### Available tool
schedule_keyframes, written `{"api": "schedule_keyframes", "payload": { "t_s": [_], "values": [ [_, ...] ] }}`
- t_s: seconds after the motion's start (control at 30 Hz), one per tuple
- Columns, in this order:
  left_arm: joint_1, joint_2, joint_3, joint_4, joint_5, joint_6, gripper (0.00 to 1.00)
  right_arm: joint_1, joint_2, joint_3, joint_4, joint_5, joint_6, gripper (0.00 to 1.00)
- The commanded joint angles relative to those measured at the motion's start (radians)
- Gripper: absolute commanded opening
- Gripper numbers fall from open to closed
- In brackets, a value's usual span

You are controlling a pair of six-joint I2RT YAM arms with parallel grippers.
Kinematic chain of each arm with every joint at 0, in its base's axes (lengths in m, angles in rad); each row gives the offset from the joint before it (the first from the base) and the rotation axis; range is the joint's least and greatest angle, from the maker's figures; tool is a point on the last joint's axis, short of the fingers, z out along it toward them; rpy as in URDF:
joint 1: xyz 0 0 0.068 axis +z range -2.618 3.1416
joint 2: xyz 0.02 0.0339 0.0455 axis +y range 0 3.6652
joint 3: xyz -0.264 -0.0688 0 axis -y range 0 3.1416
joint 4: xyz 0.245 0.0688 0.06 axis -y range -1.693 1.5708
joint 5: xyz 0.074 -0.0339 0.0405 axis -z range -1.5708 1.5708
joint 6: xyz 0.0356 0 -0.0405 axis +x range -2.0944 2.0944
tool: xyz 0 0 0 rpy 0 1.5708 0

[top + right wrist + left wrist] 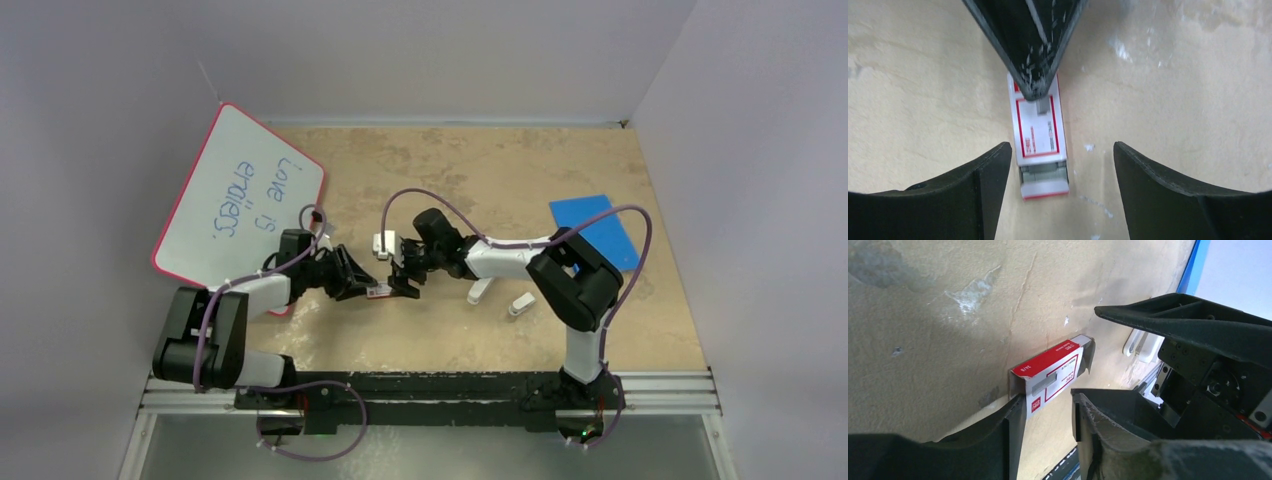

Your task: Load the staples into the stapler

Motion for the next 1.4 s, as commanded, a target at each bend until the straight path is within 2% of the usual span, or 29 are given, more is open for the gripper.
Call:
{"api": "schedule_keyframes", "payload": {
  "t_s": [0.0, 0.13, 0.23, 0.4, 0.63, 0.83, 0.97, 1.13, 1.27, 1.37],
  "values": [
    [-0.001, -0.007, 0.034, -0.034, -0.046, 0.035, 0.41, -0.014, -0.032, 0.028, -0.169, 0.072, -0.107, 0.77],
    [-0.001, 0.024, 0.024, -0.031, -0.054, 0.033, 0.41, -0.015, -0.012, 0.041, -0.217, 0.085, -0.136, 0.75],
    [-0.001, 0.020, 0.027, -0.030, -0.046, 0.032, 0.37, -0.015, -0.002, 0.048, -0.191, 0.090, -0.140, 0.74],
    [-0.001, 0.017, 0.028, -0.027, -0.049, 0.030, 0.31, -0.014, 0.015, 0.051, -0.176, 0.098, -0.147, 0.68],
    [-0.001, 0.024, 0.031, -0.027, -0.075, 0.027, 0.28, -0.014, 0.053, 0.099, -0.273, 0.015, -0.198, 0.57],
    [-0.001, 0.030, 0.052, -0.029, -0.084, 0.025, 0.25, -0.009, 0.086, 0.138, -0.348, -0.015, -0.231, 0.55],
    [-0.001, 0.033, 0.062, -0.027, -0.084, 0.021, 0.22, -0.005, 0.096, 0.144, -0.358, -0.004, -0.233, 0.46],
    [0.001, 0.032, 0.063, -0.029, -0.087, 0.022, 0.13, -0.002, 0.085, 0.138, -0.356, 0.035, -0.231, 0.39],
    [0.005, 0.024, 0.055, -0.038, -0.092, 0.035, 0.02, -0.003, 0.076, 0.134, -0.357, 0.047, -0.233, 0.38],
    [0.008, 0.008, 0.046, -0.057, -0.109, 0.053, 0.00, -0.004, 0.072, 0.134, -0.373, 0.045, -0.233, 0.37]
  ]
}}
